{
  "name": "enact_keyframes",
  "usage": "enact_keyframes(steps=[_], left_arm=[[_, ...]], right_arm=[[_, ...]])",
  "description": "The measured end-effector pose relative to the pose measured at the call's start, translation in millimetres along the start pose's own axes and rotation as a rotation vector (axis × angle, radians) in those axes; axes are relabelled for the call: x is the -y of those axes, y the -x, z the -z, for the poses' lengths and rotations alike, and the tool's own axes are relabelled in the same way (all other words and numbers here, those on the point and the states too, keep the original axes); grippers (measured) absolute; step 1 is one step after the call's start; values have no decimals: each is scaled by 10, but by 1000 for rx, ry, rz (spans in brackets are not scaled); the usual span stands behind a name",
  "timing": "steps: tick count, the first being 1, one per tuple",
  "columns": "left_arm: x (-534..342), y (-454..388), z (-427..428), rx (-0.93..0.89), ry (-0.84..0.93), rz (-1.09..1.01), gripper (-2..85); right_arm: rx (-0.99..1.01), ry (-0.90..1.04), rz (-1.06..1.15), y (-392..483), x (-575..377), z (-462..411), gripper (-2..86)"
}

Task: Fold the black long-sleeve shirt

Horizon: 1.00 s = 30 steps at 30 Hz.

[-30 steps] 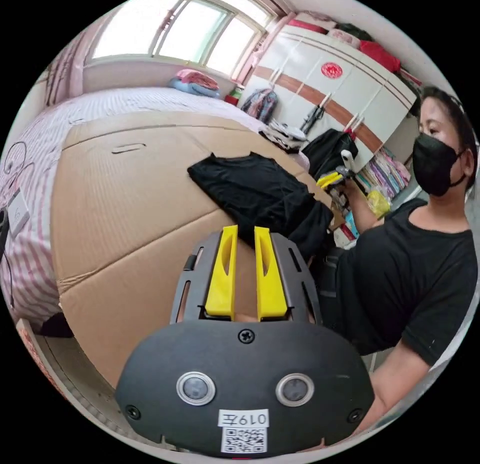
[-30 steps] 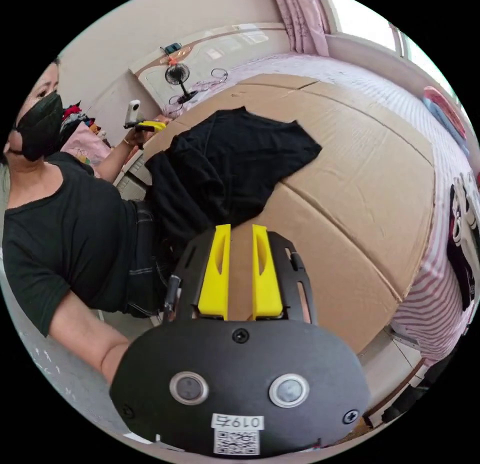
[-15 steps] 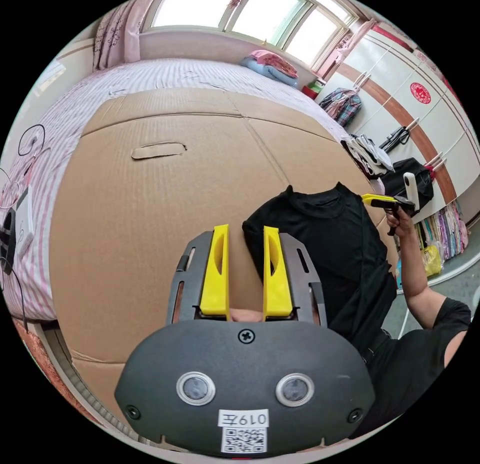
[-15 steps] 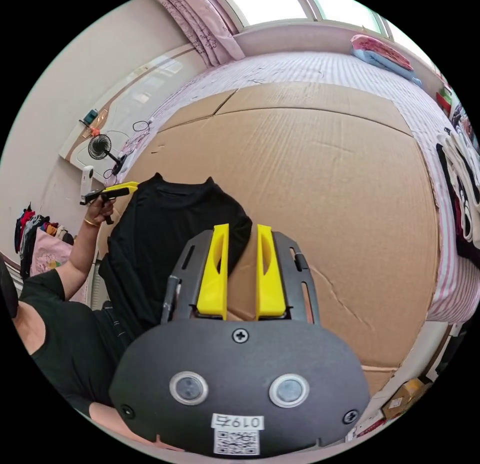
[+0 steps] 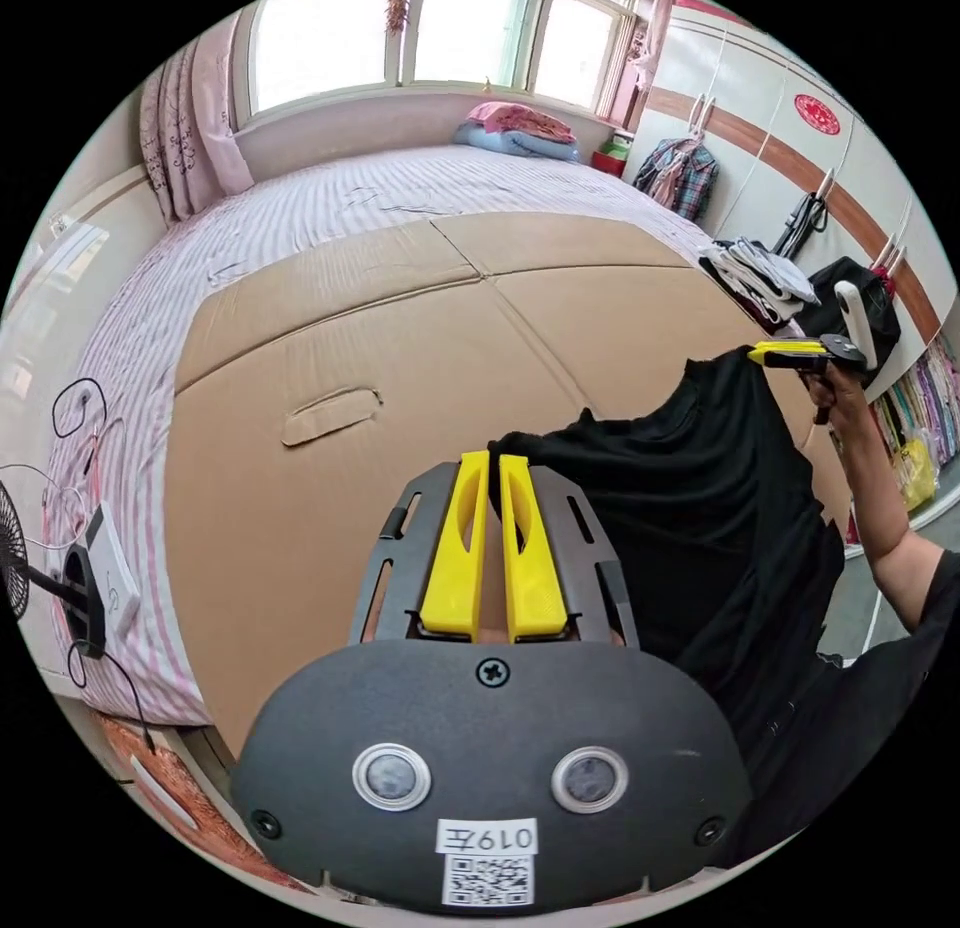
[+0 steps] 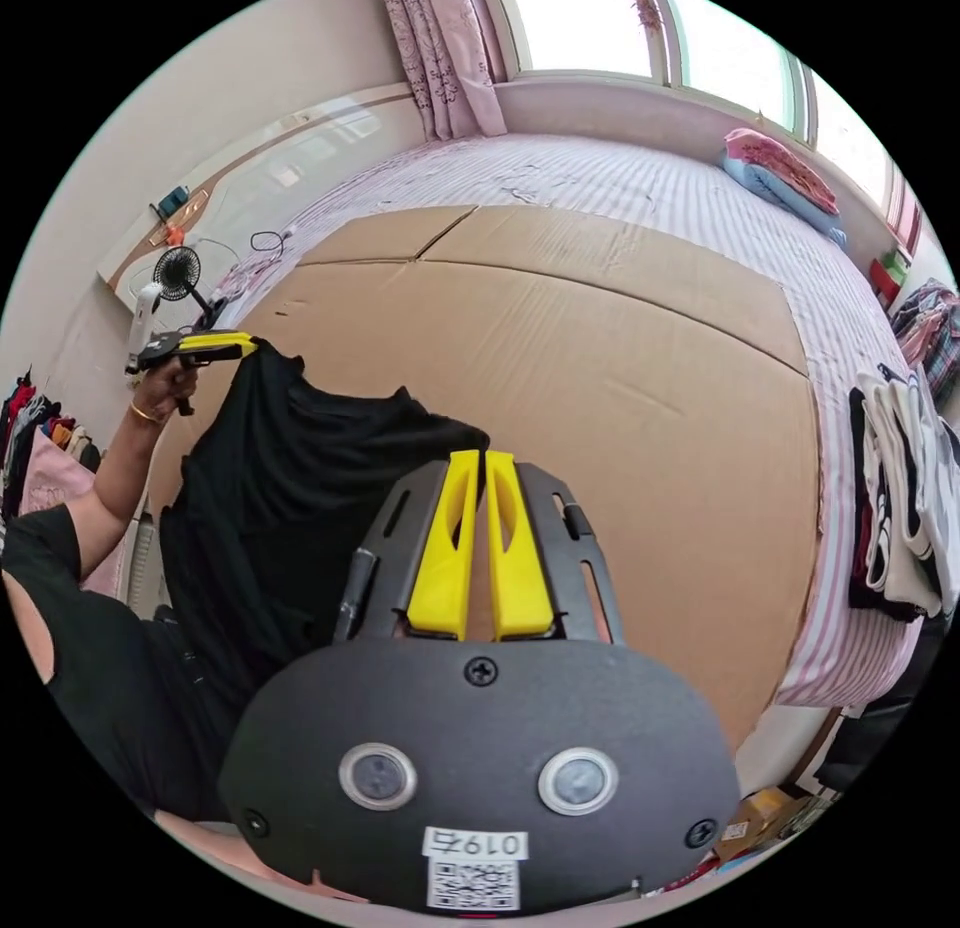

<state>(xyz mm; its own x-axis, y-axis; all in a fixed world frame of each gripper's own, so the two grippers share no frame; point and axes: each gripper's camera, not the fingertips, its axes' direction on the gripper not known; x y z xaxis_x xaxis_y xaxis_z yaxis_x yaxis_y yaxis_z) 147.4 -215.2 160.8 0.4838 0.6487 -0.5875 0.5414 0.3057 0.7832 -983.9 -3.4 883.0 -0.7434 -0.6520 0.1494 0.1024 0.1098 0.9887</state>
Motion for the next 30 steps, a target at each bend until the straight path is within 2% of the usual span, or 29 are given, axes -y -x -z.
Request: enact_keyframes(steps=[13, 17, 20, 22, 24, 28, 30], left_arm=[[1278, 277, -706, 275, 40, 47, 22], [1320, 381, -844, 245, 116, 74, 45], [1104, 547, -630, 195, 63, 114, 66], [909, 671, -425, 159, 15, 159, 68], [552, 711, -85, 52, -102, 156, 71], [20, 662, 203, -17, -131, 135, 85], [-343, 629, 281, -198, -138, 136, 96]], right_arm=[[-152, -52, -98, -626, 1093, -523, 2], [-222, -24, -120, -612, 1023, -553, 41], [-224, -59, -113, -568, 724, -299, 55], [-132, -117, -74, -484, 465, -91, 42], [41, -93, 22, -320, 129, 63, 52], [142, -61, 14, -238, -402, 181, 73], [240, -47, -53, -332, -697, 208, 84]])
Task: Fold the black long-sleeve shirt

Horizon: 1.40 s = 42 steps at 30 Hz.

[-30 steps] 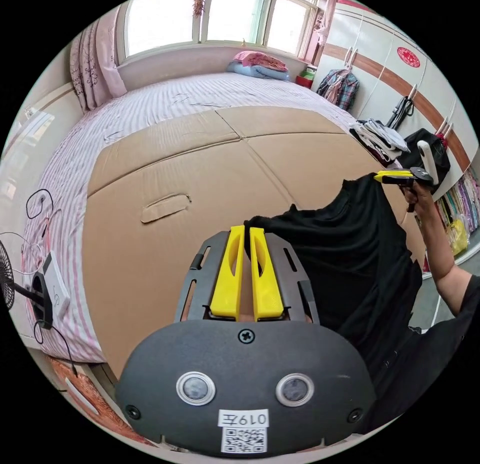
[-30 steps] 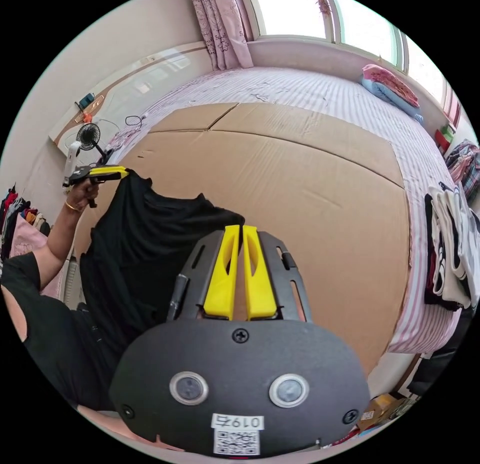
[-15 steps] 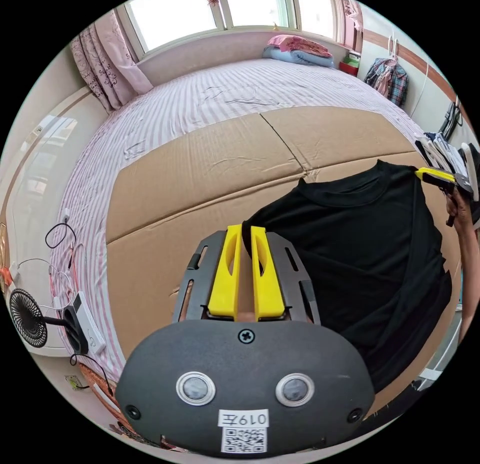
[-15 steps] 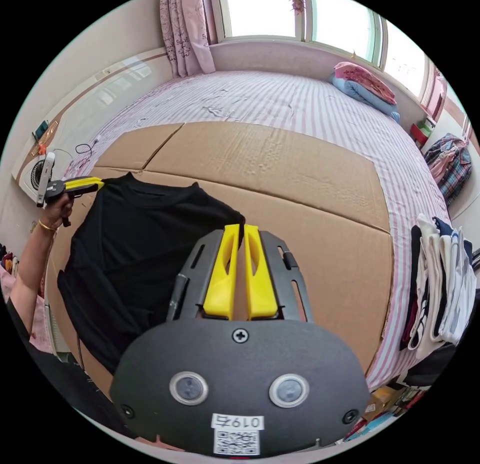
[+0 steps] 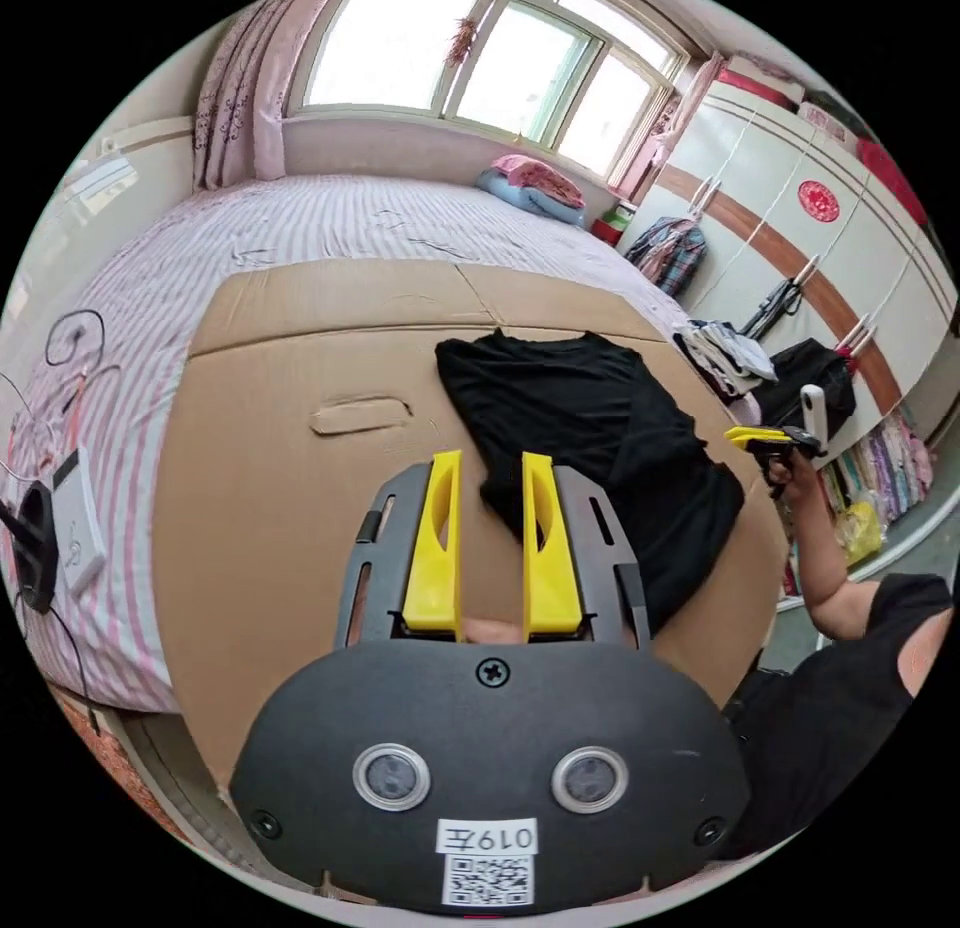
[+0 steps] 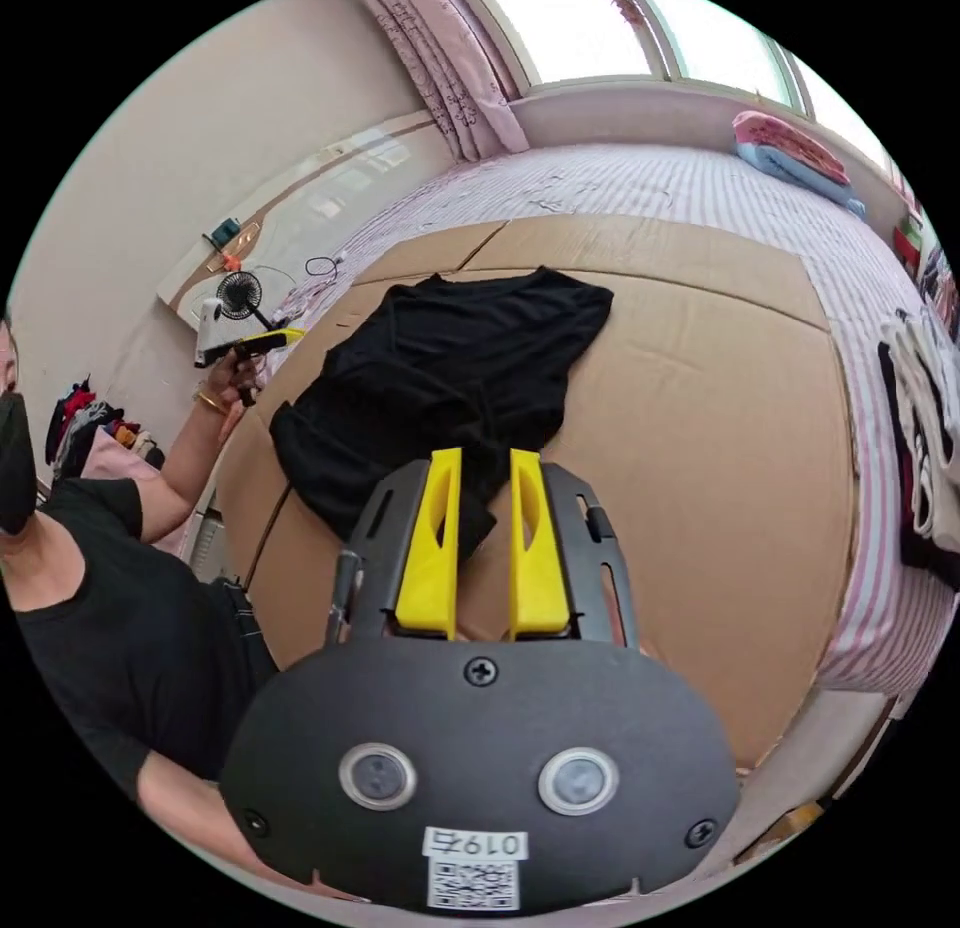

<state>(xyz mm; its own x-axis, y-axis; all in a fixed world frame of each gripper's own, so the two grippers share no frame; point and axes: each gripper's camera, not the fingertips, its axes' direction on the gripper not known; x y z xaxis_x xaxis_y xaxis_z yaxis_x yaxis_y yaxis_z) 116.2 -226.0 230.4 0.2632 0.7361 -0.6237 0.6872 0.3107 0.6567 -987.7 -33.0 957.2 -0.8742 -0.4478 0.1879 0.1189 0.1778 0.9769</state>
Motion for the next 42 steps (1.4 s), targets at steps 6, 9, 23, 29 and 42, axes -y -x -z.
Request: enact_keyframes(steps=[6, 9, 23, 29, 42], left_arm=[[-658, -81, 66, -30, 89, 88, 119], [-849, -48, 126, -71, 83, 147, 117], [-1417, -513, 912, -232, -54, -72, 18], [-2053, -852, 1466, -348, -152, -336, 13], [-2535, -1150, 1426, -276, 198, -371, 12]], right_arm=[[128, 16, -158, -188, -401, -60, 87], [144, 35, -168, -154, -454, -113, 78], [183, -136, 203, 779, -1043, 487, 2], [108, -125, 331, 1065, -1622, 616, 13], [97, 103, 264, 1426, -1897, 571, -2]])
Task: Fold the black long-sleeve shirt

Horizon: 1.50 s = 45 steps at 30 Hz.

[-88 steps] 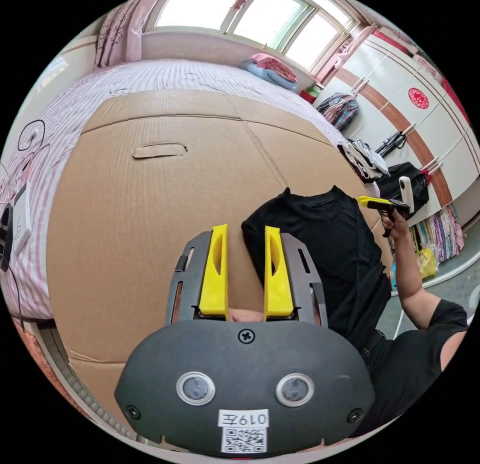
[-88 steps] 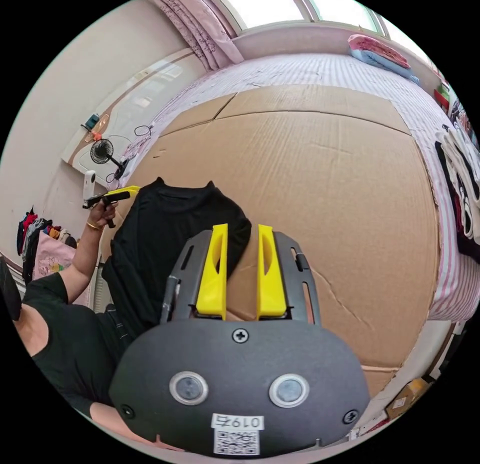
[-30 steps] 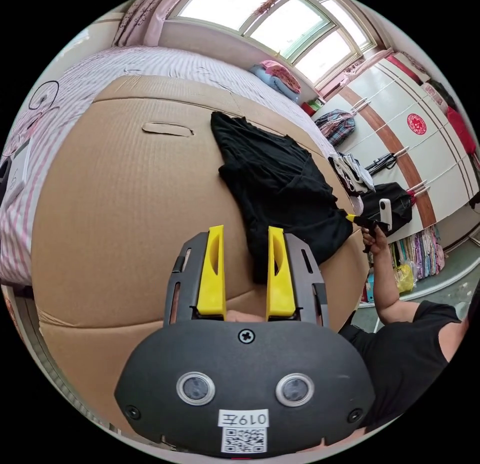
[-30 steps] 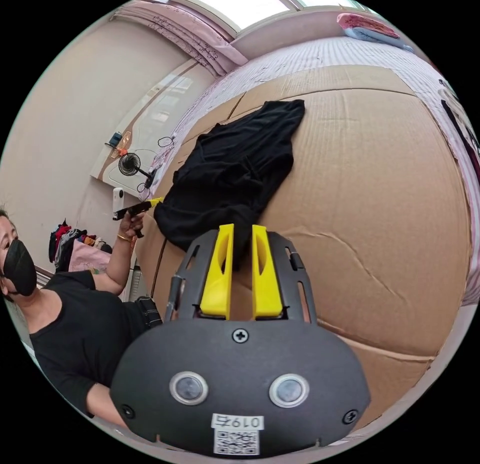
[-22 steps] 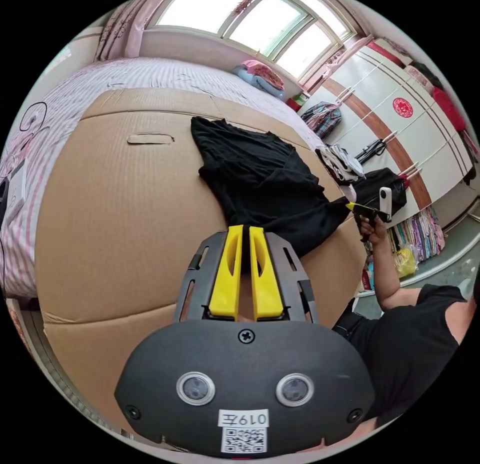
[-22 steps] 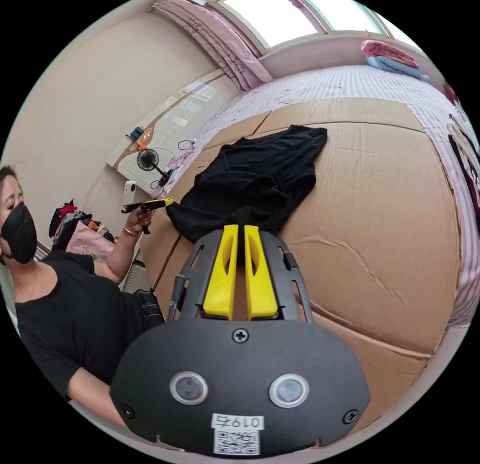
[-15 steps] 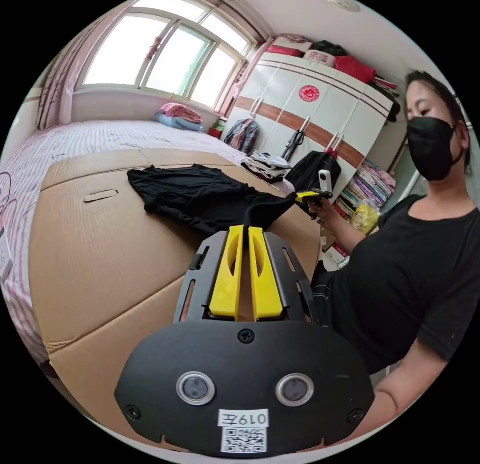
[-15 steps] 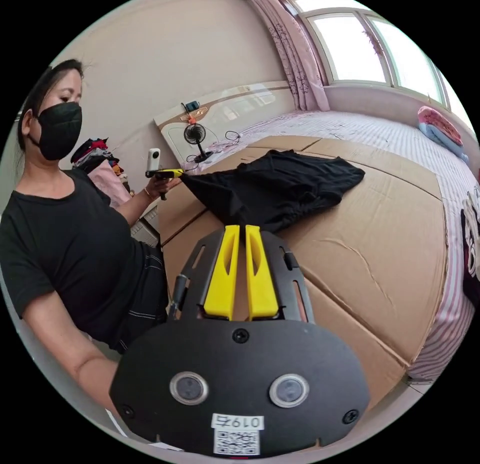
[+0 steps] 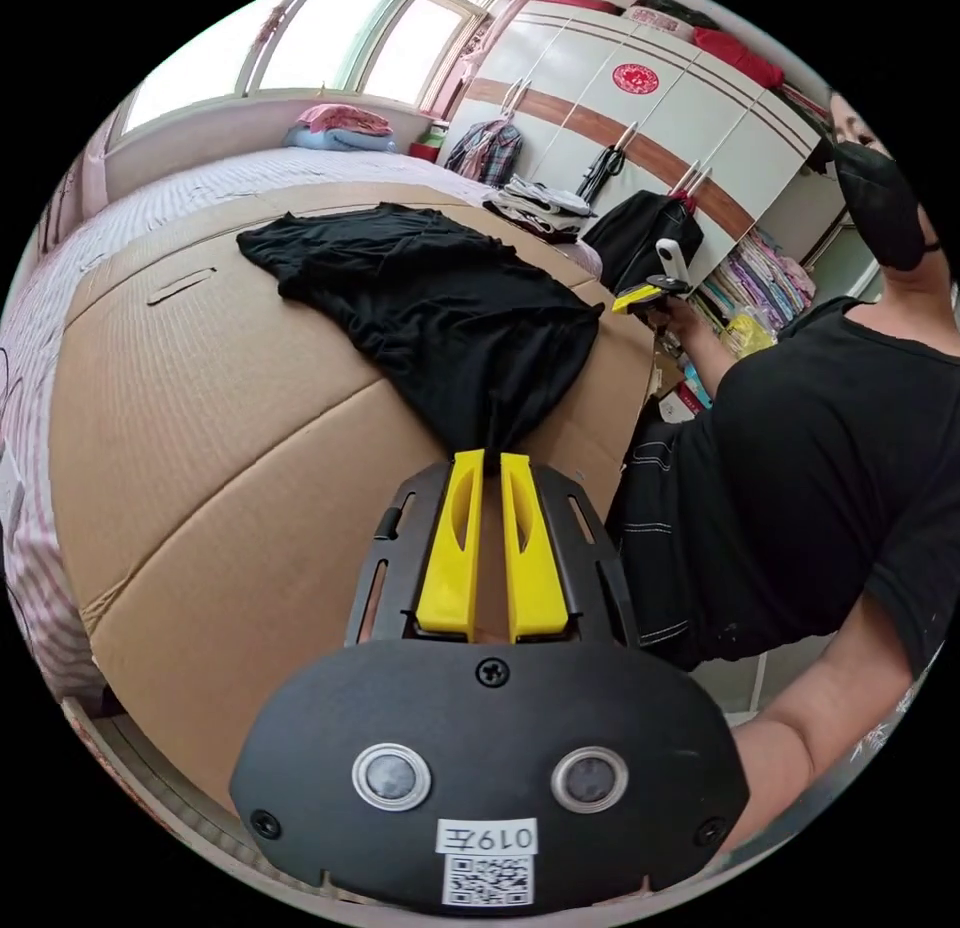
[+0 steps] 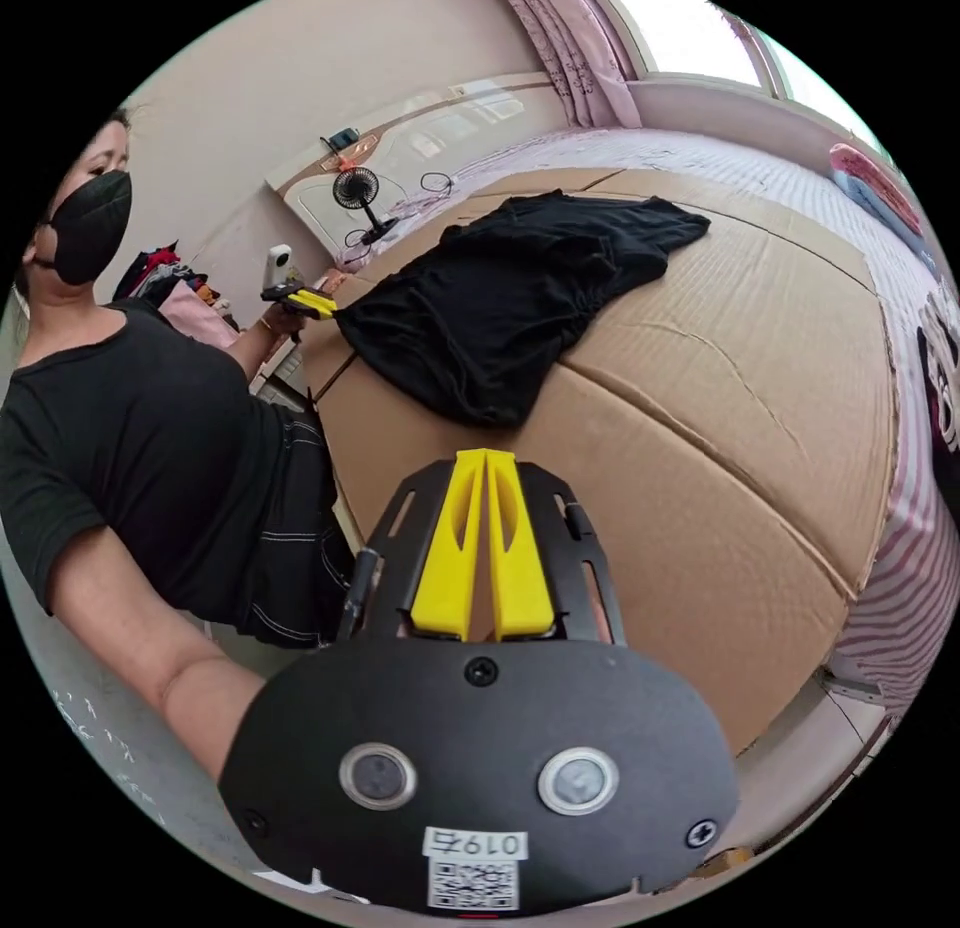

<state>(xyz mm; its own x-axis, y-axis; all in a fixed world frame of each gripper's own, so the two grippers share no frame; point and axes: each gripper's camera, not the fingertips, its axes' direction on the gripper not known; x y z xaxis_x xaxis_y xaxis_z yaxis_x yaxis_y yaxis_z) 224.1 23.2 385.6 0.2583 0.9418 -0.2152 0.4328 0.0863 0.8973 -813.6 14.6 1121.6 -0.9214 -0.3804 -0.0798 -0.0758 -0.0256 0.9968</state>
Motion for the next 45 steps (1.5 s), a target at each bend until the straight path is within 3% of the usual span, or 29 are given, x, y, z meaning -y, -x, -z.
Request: enact_keyframes(steps=[4, 7, 12, 17, 19, 23, 25, 30, 38, 42, 45], left_arm=[[120, -165, 186, 32, -50, -43, 12], [365, -405, 274, 6, -220, -99, 10], [712, -1018, -67, 8, -1, -379, 8], [467, -930, -47, 34, 148, -278, 8], [382, -919, 111, 73, 78, -219, 8], [445, -1036, 376, 96, -298, -113, 8], [610, -1071, 248, 56, -371, -83, 8], [1231, -1139, -557, 125, -124, -66, 8], [1188, -1259, -891, 285, 252, -60, 7], [1032, -1304, -822, 388, 351, 14, 7], [1063, -1326, -742, 406, 303, 71, 7]], right_arm=[[14, -166, 106, 364, 406, 96, -1], [81, -123, 226, 766, 913, -252, 6], [-28, 99, 341, 1317, 1494, -1081, 57], [-79, 216, 374, 1550, 1632, -1423, 59], [-76, 227, 394, 1653, 1634, -1462, 28], [-31, 280, 445, 1928, 1647, -1514, -5], [-3, 313, 481, 2061, 1640, -1542, -7], [-16, 363, 519, 2348, 1617, -1562, -8], [79, 357, 470, 2360, 1606, -1514, -8], [99, 243, 465, 2318, 1665, -1271, -1], [25, 139, 402, 2182, 1748, -1103, 37]])
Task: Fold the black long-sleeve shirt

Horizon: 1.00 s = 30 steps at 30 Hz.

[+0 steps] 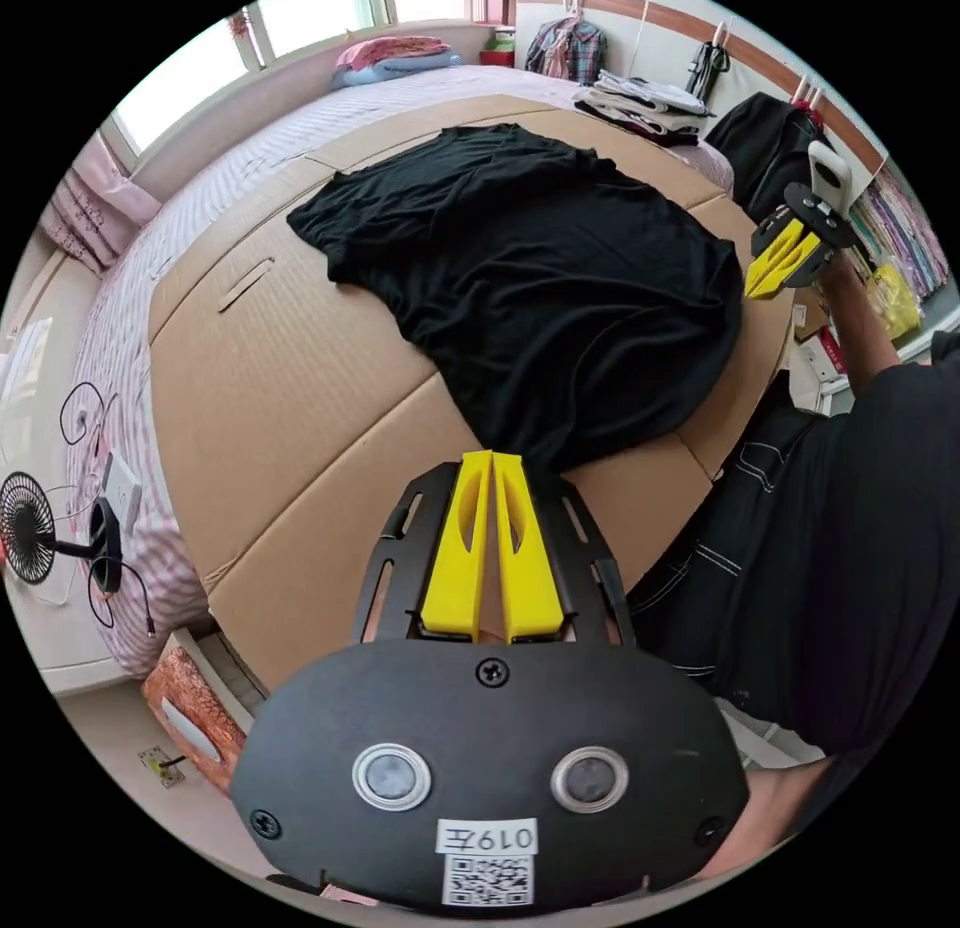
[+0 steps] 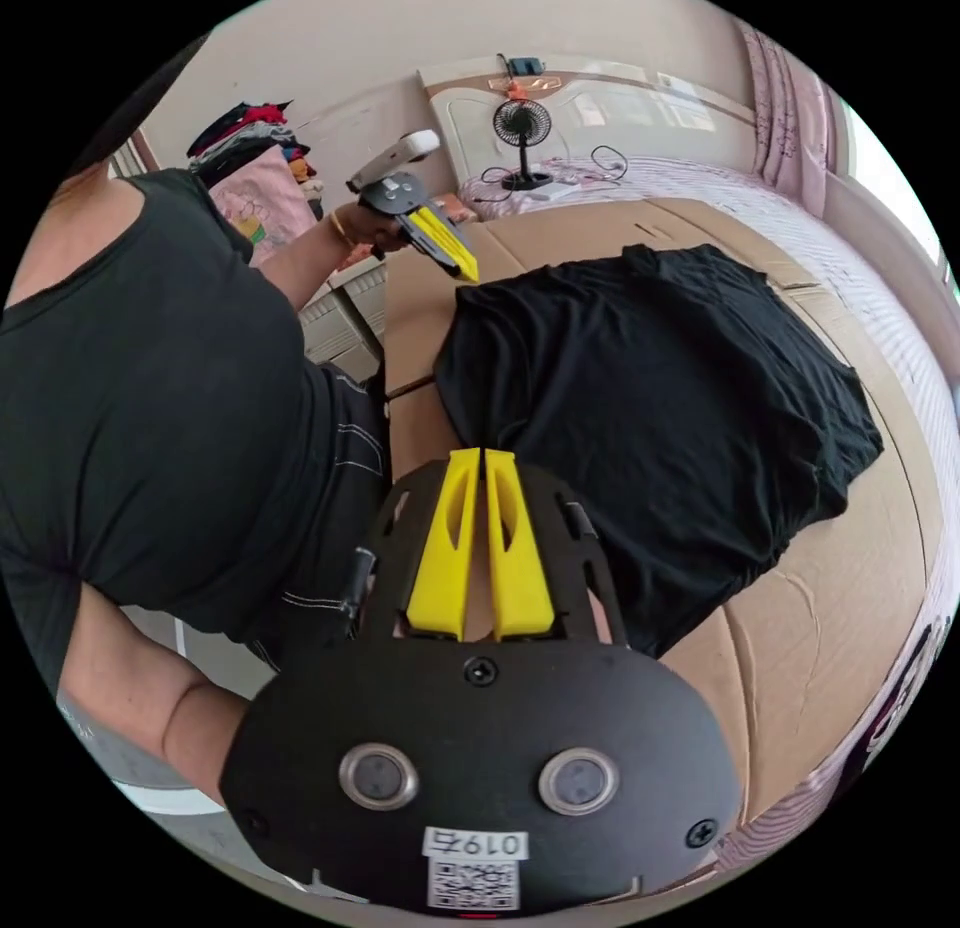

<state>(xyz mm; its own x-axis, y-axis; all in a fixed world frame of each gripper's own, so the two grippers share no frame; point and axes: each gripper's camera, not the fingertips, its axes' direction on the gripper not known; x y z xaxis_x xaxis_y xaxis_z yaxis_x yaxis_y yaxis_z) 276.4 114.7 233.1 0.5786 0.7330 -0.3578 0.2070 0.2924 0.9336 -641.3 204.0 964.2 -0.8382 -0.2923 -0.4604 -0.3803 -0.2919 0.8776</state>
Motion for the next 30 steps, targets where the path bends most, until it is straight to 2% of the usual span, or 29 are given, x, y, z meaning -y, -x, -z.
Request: enact_keyframes(steps=[2, 3, 5, 10, 12, 20, 22, 25, 27, 30], left_arm=[[61, -49, 115, -47, -107, 4, 8], [115, -128, 180, -98, -192, -32, 8], [239, -308, 178, -154, -245, -141, 9], [591, -673, -259, -23, -68, -295, 10], [660, -714, -363, 15, -45, -298, 8], [590, -545, -293, -137, -7, -325, 8], [576, -509, -317, -150, -3, -314, 9], [584, -493, -391, -157, 17, -324, 9], [593, -526, -403, -182, 4, -371, 9], [596, -593, -482, -227, 67, -467, 9]], right_arm=[[-40, 11, -15, -41, 28, -2, 76], [-42, 36, -8, -48, 59, -37, 86], [-64, 81, 6, -46, 96, -116, 94], [-88, 154, 12, -122, 116, -254, 68], [-83, 197, 21, -145, 92, -301, 5], [30, 291, 56, -144, -81, -239, -9], [31, 265, 42, -200, -139, -148, -9], [2, 125, -29, -393, -250, 125, -9], [-107, 45, -119, -578, -348, 255, -7], [-63, 129, -157, -730, -481, 165, -8]])
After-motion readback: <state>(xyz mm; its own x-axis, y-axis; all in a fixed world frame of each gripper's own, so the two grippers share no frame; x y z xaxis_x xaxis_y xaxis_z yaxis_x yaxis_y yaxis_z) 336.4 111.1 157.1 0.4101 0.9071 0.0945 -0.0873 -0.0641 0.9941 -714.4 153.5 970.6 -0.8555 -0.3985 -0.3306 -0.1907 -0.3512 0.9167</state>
